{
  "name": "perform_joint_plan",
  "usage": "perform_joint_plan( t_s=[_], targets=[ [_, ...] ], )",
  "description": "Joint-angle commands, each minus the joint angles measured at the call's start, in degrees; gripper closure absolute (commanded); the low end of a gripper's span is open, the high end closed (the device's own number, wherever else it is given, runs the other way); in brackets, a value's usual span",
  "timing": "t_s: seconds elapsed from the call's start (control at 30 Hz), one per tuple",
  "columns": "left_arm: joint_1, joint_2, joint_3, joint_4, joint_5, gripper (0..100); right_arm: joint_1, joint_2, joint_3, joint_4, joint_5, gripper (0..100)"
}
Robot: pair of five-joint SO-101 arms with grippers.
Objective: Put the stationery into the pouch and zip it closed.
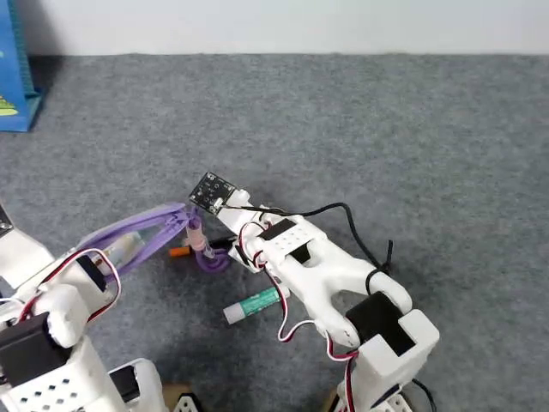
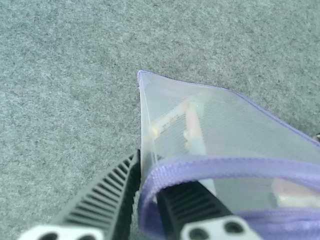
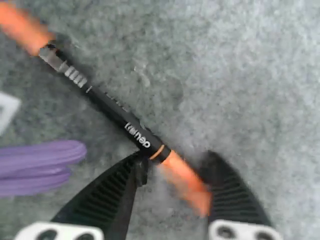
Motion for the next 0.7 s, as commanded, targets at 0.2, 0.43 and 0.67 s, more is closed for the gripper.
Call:
perform_joint_plan(
  t_s=[0.2,0.43,0.67],
  targets=[
    [-0.5,0.2,-1.3,1.0,0.6,99,5.8,-7.1,-0.5,9.4,0.4,99.0],
    [-0.5,0.2,-1.3,1.0,0.6,99,14.3,-14.5,-0.5,22.9,0.4,99.1],
    [-0.5,0.2,-1.3,1.0,0.6,99,22.1,-21.8,-0.5,40.1,4.2,98.7]
  ],
)
